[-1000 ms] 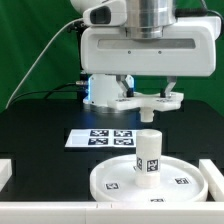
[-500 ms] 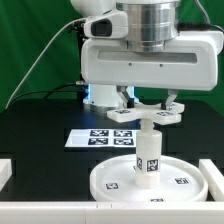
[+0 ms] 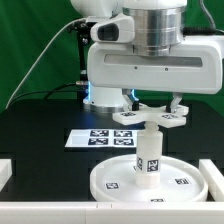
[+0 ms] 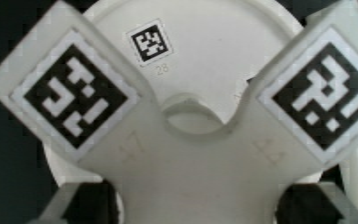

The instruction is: Assemble round table

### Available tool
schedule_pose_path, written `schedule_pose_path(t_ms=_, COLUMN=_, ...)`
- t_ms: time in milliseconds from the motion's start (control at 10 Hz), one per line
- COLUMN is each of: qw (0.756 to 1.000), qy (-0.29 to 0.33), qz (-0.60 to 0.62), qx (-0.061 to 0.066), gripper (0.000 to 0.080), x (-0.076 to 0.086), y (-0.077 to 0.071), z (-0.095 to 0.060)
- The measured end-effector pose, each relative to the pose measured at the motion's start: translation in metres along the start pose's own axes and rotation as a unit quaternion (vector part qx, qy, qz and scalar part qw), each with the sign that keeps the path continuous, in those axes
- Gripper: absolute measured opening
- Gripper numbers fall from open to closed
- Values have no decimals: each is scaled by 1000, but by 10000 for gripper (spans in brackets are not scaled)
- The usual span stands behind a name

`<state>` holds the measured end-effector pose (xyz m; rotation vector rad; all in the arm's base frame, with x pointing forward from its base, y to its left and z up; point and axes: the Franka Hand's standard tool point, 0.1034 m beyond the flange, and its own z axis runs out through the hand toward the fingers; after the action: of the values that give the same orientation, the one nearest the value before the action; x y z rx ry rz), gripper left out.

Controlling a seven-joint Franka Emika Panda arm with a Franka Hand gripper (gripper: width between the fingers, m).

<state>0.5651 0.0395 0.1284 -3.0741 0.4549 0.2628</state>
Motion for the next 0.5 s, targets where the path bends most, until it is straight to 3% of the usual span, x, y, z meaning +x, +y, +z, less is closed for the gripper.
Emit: schedule_pose_path(t_ms=500, qw=1000, qy=1, qz=2, qx=0, gripper=437, x=1, y=2, z=0)
